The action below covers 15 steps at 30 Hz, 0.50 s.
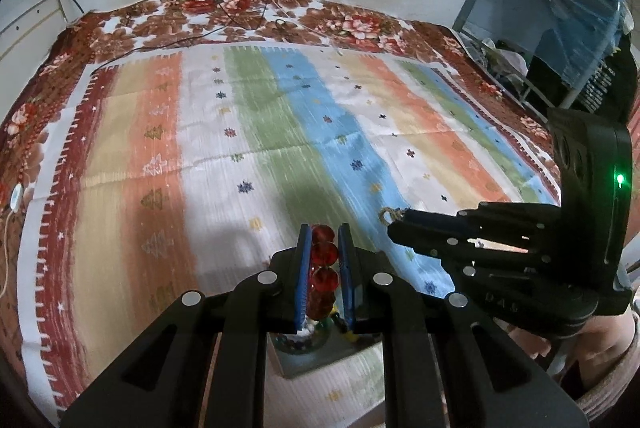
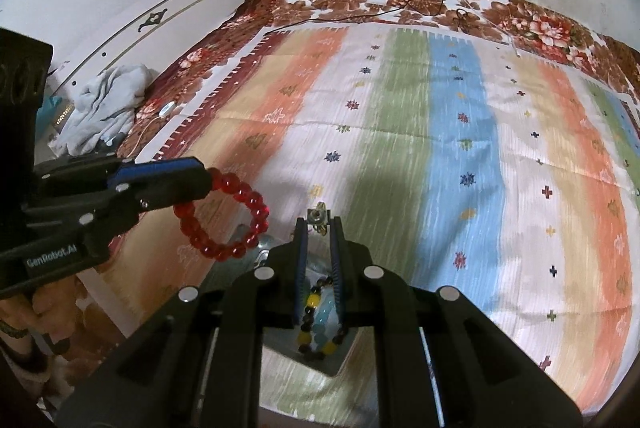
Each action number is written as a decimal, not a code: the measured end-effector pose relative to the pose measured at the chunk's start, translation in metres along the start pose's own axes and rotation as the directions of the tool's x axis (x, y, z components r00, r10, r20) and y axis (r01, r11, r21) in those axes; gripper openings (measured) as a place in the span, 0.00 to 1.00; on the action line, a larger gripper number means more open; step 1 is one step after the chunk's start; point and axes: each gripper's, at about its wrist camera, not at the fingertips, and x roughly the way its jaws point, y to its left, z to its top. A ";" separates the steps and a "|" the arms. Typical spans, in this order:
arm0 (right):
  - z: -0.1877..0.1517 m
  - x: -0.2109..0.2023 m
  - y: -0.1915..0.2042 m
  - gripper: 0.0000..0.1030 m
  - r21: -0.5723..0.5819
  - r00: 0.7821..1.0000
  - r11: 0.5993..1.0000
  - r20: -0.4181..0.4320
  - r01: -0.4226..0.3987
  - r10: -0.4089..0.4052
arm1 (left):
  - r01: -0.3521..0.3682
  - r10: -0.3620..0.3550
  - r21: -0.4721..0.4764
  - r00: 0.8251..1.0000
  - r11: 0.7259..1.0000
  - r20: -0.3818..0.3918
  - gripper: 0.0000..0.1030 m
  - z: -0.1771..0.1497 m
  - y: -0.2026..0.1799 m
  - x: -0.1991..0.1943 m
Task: Organize jewelry
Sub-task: 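Open both grippers to drop the red bracelet and ring into the tin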
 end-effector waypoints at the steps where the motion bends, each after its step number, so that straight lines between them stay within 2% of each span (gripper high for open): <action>1: -0.002 -0.001 0.001 0.12 -0.001 1.000 1.000 -0.001 -0.003 0.003 | 0.001 -0.001 -0.001 1.000 1.000 0.000 0.12 -0.003 -0.001 -0.002; 9: -0.018 -0.001 0.010 0.12 -0.012 1.000 1.000 -0.028 -0.010 0.010 | 0.021 -0.021 0.003 1.000 1.000 -0.013 0.12 -0.020 -0.007 -0.007; 12: -0.022 0.003 0.012 0.13 -0.015 0.999 1.000 -0.043 0.001 -0.001 | 0.030 -0.031 -0.022 0.999 0.999 -0.023 0.13 -0.024 -0.003 -0.005; 15: -0.025 0.004 0.013 0.26 -0.012 0.999 1.000 -0.045 0.009 -0.009 | 0.044 -0.046 -0.048 0.998 0.998 -0.048 0.14 -0.029 0.002 0.000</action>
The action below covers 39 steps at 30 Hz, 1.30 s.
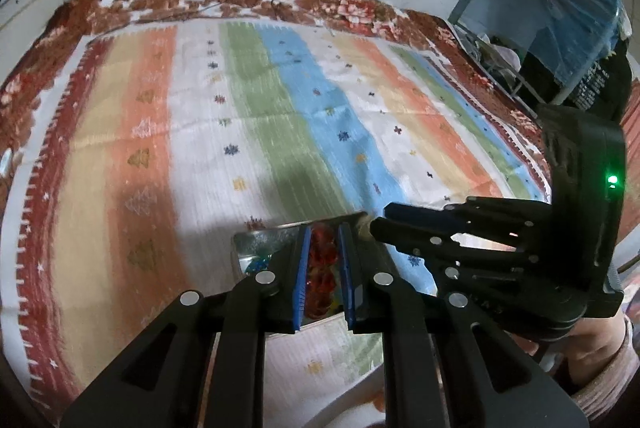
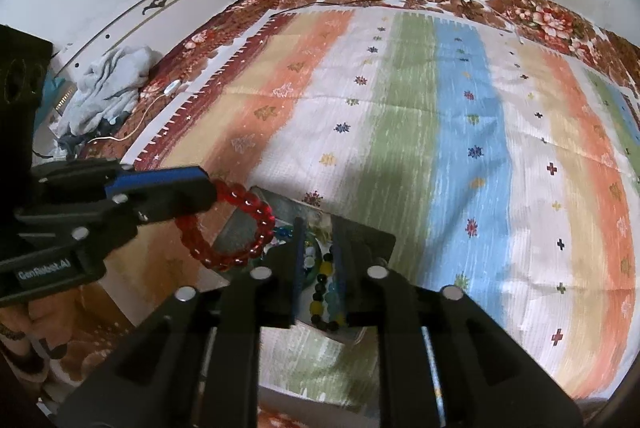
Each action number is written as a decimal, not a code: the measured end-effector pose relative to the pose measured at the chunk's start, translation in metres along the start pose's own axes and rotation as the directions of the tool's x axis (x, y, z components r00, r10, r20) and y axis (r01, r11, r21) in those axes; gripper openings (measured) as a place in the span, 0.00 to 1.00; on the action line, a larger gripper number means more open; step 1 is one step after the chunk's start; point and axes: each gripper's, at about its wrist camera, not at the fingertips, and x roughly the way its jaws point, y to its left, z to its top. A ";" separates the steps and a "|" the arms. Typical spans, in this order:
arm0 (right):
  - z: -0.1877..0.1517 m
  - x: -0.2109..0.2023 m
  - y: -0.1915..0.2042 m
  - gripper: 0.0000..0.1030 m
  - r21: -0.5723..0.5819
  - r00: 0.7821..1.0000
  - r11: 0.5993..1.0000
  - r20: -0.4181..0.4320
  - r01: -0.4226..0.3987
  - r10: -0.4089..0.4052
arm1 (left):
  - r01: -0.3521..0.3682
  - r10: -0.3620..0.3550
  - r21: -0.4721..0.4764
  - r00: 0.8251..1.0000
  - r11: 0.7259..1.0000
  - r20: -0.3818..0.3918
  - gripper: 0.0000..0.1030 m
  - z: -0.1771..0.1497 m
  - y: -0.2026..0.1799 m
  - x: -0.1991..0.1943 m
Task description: Organize jewelry
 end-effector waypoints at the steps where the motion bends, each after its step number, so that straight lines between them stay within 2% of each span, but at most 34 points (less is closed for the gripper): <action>1: -0.001 -0.001 0.000 0.34 -0.002 1.000 1.000 0.001 0.006 -0.006 | -0.007 0.007 -0.001 1.000 1.000 0.000 0.19 -0.001 0.001 0.000; 3: -0.002 -0.002 -0.003 0.38 0.005 1.000 1.000 0.006 0.016 -0.016 | -0.016 0.016 -0.008 1.000 1.000 0.009 0.26 -0.001 0.004 -0.003; 5: -0.004 -0.005 -0.008 0.44 0.019 0.999 0.999 0.014 0.029 -0.030 | -0.024 0.024 -0.011 1.000 1.000 0.015 0.26 0.000 0.006 -0.005; 8: -0.006 -0.009 -0.012 0.46 0.027 0.999 0.999 0.026 0.037 -0.038 | -0.034 0.034 -0.006 0.999 0.999 0.024 0.28 -0.001 0.007 -0.010; 10: -0.007 -0.012 -0.014 0.46 0.029 0.999 0.999 0.034 0.042 -0.043 | -0.048 0.048 0.014 0.998 0.999 0.032 0.36 -0.005 0.005 -0.013; 14: -0.012 -0.018 -0.018 0.56 0.035 0.997 0.998 0.052 0.054 -0.055 | -0.066 0.064 0.045 0.997 0.997 0.044 0.50 -0.010 0.003 -0.019; 17: -0.015 -0.021 -0.024 0.59 0.048 0.996 0.997 0.062 0.058 -0.061 | -0.074 0.071 0.059 0.996 0.996 0.053 0.64 -0.014 0.003 -0.022; 18: -0.016 -0.022 -0.026 0.61 0.052 0.996 0.997 0.065 0.054 -0.058 | -0.075 0.071 0.061 0.996 0.995 0.058 0.73 -0.015 0.003 -0.024; 19: -0.017 -0.022 -0.027 0.68 0.053 0.996 0.997 0.068 0.049 -0.053 | -0.074 0.070 0.061 0.996 0.995 0.063 0.80 -0.016 0.003 -0.025; 24: -0.022 -0.029 -0.024 0.86 0.036 0.995 0.999 0.097 0.035 -0.038 | -0.075 0.070 0.064 0.995 0.995 0.074 0.92 -0.021 0.004 -0.028; 26: -0.024 -0.032 -0.022 0.94 0.023 0.994 0.999 0.107 0.024 -0.026 | -0.072 0.067 0.071 0.995 0.995 0.075 0.94 -0.024 0.003 -0.028; 39: -0.041 -0.039 -0.012 0.95 -0.028 0.991 0.999 0.129 -0.030 0.033 | -0.086 0.077 0.086 0.992 0.993 0.095 0.95 -0.038 0.002 -0.036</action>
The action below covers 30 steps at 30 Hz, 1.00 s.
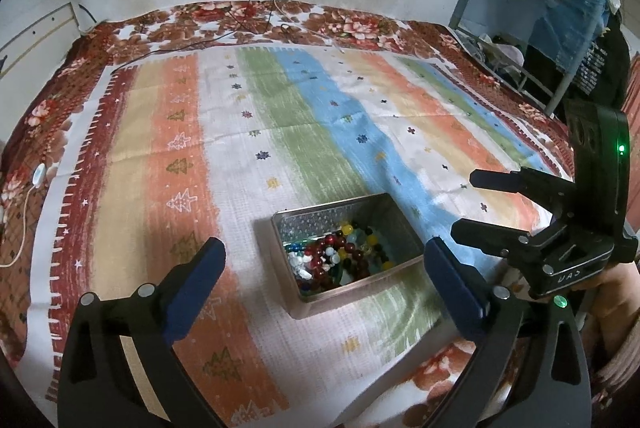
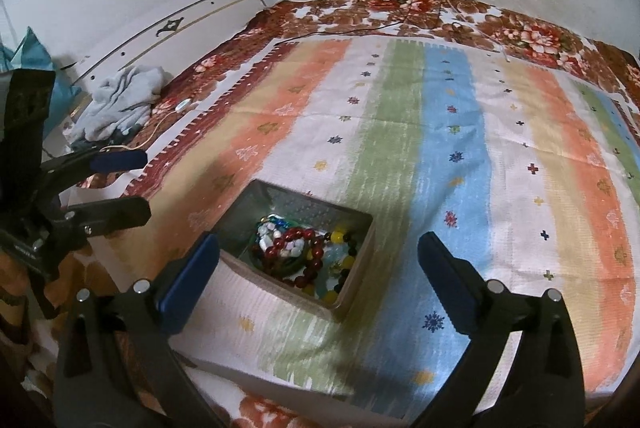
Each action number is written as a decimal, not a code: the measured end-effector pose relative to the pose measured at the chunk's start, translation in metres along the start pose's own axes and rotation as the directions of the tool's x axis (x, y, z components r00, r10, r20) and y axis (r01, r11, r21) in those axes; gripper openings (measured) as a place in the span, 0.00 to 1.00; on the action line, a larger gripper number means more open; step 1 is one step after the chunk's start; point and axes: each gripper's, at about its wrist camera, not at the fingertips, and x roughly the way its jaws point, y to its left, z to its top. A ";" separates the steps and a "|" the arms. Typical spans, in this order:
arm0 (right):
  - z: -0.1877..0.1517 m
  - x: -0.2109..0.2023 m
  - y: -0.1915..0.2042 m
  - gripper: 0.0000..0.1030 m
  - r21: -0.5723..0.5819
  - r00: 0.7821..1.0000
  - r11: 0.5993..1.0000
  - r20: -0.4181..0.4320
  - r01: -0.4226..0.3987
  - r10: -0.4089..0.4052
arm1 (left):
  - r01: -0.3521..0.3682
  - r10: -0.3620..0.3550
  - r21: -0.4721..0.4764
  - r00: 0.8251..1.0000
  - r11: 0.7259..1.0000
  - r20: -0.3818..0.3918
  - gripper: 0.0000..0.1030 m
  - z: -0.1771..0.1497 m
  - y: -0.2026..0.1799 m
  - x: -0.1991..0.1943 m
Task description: Organize jewelry
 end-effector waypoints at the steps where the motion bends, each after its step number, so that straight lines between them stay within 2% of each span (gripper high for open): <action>1: -0.001 -0.001 0.002 0.95 -0.006 1.000 1.000 0.000 -0.005 0.005 | 0.001 -0.001 0.002 1.000 1.000 0.000 0.95 -0.002 0.000 -0.001; 10: -0.015 -0.012 0.007 0.95 -0.031 0.999 1.000 0.036 0.001 0.000 | -0.010 0.010 0.016 1.000 1.000 0.010 0.95 -0.014 -0.003 -0.005; 16: -0.022 -0.023 0.004 0.95 -0.020 0.996 1.000 0.091 0.009 -0.007 | -0.047 0.043 0.061 0.997 0.997 0.064 0.95 -0.019 -0.010 -0.012; 25: -0.030 -0.035 0.002 0.95 -0.005 0.987 0.999 0.158 0.040 -0.039 | -0.062 0.043 0.104 0.985 0.993 0.170 0.95 -0.022 -0.023 -0.024; 30: -0.031 -0.035 0.005 0.95 -0.017 0.986 0.999 0.161 0.041 -0.038 | -0.058 0.039 0.106 0.984 0.993 0.174 0.95 -0.023 -0.027 -0.023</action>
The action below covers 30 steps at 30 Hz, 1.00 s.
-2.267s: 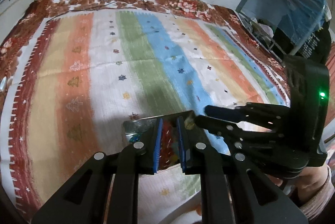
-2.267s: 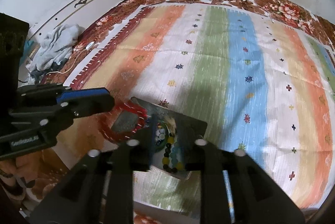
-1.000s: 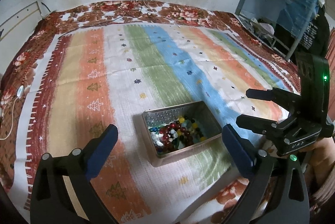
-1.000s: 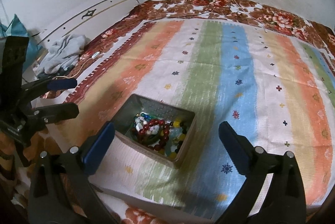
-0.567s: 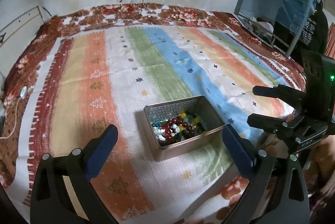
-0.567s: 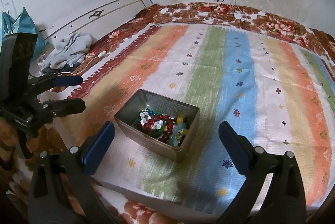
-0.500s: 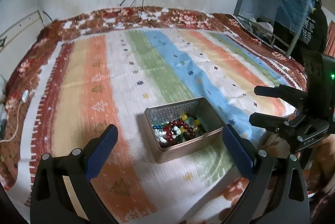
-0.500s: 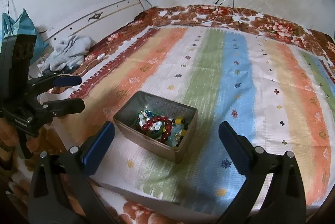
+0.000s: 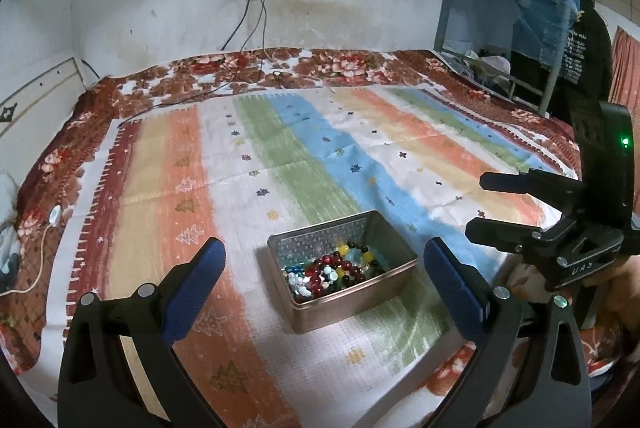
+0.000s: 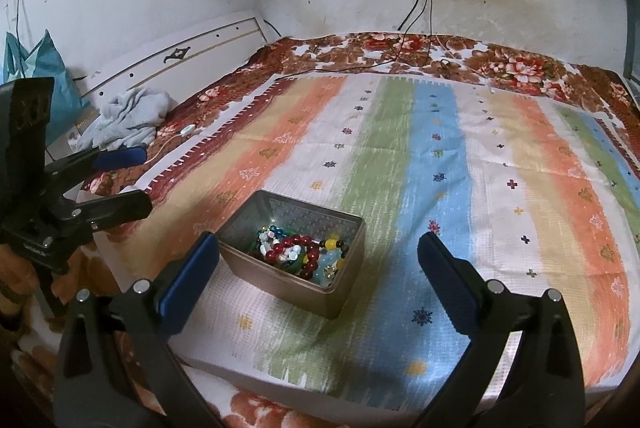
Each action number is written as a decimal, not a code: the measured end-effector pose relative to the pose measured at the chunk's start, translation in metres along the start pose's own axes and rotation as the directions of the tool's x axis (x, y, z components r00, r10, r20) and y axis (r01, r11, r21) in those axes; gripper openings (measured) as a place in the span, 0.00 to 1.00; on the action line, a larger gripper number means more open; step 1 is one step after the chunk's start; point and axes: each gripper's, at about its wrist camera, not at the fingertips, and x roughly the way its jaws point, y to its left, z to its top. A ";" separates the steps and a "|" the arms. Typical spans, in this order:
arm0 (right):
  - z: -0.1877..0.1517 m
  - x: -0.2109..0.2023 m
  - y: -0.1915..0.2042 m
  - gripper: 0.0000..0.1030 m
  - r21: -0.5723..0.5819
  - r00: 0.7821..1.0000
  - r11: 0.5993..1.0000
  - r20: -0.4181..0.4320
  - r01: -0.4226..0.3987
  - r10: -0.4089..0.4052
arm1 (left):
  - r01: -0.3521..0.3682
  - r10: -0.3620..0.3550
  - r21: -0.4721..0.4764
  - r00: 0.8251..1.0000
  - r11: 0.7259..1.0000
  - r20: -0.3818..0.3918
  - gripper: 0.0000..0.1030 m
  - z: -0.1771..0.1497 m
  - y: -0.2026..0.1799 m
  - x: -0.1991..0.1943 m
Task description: Organize jewelry
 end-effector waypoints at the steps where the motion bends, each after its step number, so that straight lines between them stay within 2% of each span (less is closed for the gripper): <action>1: 0.000 0.000 0.002 0.95 -0.004 1.000 1.000 0.000 0.001 -0.001 | -0.003 0.003 0.000 1.000 1.000 -0.005 0.95 -0.001 0.000 0.001; 5: -0.001 0.003 0.002 0.95 -0.008 1.000 1.000 -0.010 0.001 -0.001 | -0.008 0.008 0.005 1.000 1.000 -0.012 0.95 -0.002 -0.001 0.001; 12: -0.002 0.007 0.000 0.95 0.003 1.000 1.000 -0.024 0.002 -0.002 | -0.064 0.064 0.028 0.998 0.998 -0.003 0.95 -0.005 -0.003 0.001; 20: -0.003 0.006 0.000 0.95 -0.002 1.000 1.000 -0.024 0.001 -0.001 | -0.013 0.012 -0.034 1.000 0.999 -0.015 0.95 -0.005 0.007 0.001; 30: -0.003 0.007 -0.001 0.95 0.000 1.000 1.000 -0.028 -0.003 0.003 | -0.037 0.037 -0.012 0.999 0.999 -0.009 0.95 -0.008 0.003 0.002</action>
